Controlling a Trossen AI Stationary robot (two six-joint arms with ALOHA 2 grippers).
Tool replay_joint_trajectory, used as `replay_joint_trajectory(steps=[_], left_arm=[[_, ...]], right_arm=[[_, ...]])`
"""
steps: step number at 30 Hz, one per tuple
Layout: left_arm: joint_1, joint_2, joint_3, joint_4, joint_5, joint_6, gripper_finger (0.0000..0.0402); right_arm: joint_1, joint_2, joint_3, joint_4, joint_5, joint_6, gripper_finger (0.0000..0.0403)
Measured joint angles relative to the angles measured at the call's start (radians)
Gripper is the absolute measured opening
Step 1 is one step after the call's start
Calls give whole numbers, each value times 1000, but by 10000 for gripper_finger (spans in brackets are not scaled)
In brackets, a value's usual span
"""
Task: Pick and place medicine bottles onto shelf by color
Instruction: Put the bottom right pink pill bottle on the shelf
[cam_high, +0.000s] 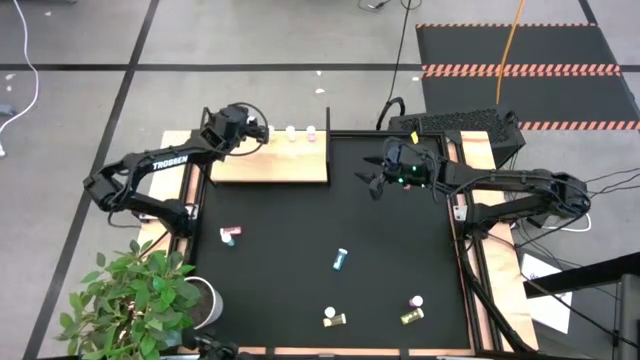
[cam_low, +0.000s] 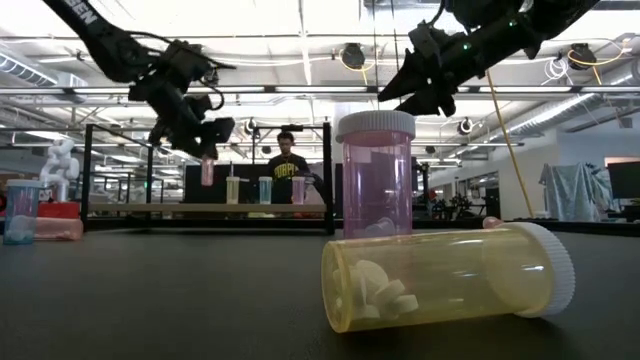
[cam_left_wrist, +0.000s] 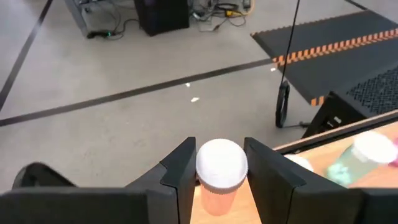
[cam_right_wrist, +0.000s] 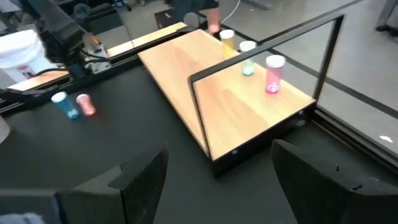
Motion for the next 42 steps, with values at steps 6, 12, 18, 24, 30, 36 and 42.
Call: replay_joint_trajectory(steps=[6,12,18,24,30,36,42], left_arm=[[15,0,-70,27,-13,-3,126],[55,0,-148,137,-17,-26,127],[72,0,-176,193,-11,-30,127],[71,0,-201,190,-3,-33,127],[72,0,-203,214,-1,-25,127],[74,1,-203,240,0,-6,139],[83,2,-203,236,1,6,156]], right_arm=[[-67,0,0,5,-57,2,279],[-90,0,0,5,-79,-21,279],[-96,0,0,5,-84,-29,279],[-96,0,0,5,-84,-44,279],[-96,0,0,5,-84,-60,279],[-96,0,0,5,-91,-65,279],[-96,0,0,5,-109,-45,279]])
